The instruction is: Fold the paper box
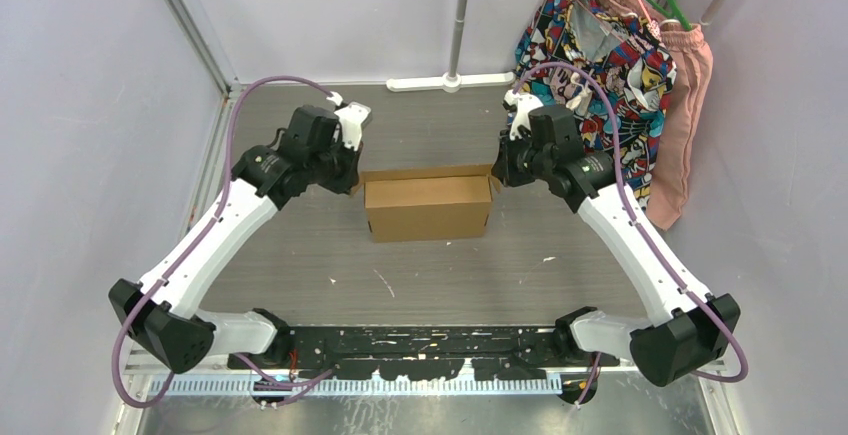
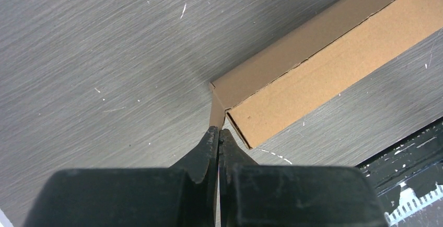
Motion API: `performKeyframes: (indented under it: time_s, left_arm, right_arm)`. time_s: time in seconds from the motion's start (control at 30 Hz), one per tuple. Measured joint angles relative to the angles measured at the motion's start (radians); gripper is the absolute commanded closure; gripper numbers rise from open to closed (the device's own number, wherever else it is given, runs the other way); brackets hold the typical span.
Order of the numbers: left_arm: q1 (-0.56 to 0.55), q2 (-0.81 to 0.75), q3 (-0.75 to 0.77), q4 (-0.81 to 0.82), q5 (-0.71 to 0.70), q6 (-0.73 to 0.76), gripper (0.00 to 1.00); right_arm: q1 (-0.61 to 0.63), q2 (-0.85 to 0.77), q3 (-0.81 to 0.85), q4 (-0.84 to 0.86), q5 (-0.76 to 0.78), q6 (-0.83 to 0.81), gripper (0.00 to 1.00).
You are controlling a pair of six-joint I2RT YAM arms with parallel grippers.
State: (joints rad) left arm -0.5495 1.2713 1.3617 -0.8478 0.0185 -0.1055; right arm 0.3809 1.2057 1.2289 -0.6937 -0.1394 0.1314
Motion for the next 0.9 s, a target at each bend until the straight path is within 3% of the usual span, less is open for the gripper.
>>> performKeyframes:
  time_s: [0.9]
  left_arm:
    - [0.000, 0.084, 0.095, -0.080, 0.001, -0.083, 1.00]
  right_arm:
    - [0.023, 0.062, 0.092, -0.105, 0.043, 0.067, 0.94]
